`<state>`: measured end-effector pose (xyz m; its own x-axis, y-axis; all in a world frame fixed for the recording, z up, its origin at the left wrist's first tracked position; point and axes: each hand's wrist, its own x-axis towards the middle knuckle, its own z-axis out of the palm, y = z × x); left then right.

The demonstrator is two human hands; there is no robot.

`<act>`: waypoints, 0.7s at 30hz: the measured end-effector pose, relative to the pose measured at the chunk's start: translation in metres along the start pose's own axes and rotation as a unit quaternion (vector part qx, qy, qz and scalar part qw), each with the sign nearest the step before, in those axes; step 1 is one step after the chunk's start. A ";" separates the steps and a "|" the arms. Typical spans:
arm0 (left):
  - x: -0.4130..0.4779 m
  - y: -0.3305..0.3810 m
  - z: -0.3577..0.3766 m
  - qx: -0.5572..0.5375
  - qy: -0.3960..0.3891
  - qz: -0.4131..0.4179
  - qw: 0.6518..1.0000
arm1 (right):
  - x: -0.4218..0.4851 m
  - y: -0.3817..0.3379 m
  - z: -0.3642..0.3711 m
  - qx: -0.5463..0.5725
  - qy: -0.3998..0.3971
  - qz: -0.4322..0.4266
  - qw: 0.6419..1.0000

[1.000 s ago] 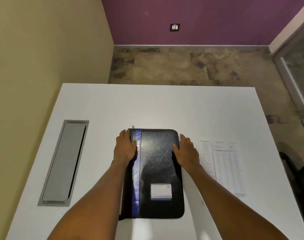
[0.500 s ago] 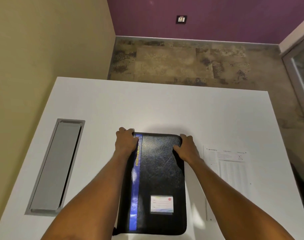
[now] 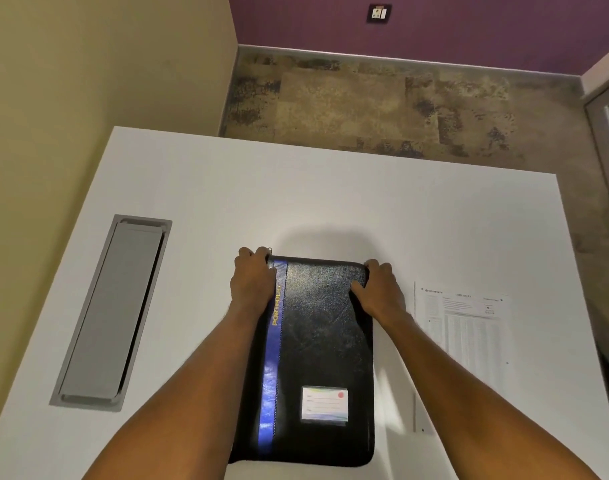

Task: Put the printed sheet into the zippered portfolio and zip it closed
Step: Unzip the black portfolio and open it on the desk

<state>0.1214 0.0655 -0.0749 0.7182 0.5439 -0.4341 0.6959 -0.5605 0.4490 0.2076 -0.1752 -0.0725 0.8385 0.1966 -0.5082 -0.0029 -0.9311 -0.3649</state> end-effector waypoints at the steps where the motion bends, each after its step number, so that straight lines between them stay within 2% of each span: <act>1: 0.000 -0.001 0.000 -0.004 0.001 -0.004 1.000 | 0.001 -0.005 0.000 -0.038 0.030 -0.015 0.999; 4: 0.003 -0.002 -0.001 -0.010 0.007 -0.004 1.000 | 0.012 -0.033 0.000 -0.084 0.093 -0.127 0.984; 7: 0.008 0.001 -0.001 -0.026 0.014 -0.007 1.000 | 0.031 -0.078 0.005 -0.054 0.016 -0.255 0.965; 9: 0.011 0.002 0.000 -0.033 0.023 -0.018 0.999 | 0.044 -0.106 0.011 -0.062 -0.028 -0.311 0.948; 14: 0.019 -0.004 0.005 -0.062 0.043 -0.024 0.997 | 0.072 -0.137 0.032 -0.134 -0.089 -0.379 0.911; 21: 0.020 0.001 0.003 -0.040 0.082 -0.027 0.995 | 0.084 -0.136 0.035 -0.103 -0.076 -0.413 0.901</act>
<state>0.1367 0.0739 -0.0859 0.6649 0.6707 -0.3288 0.7268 -0.4795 0.4918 0.2596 -0.0216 -0.0929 0.4231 0.8748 -0.2359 0.7037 -0.4813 -0.5226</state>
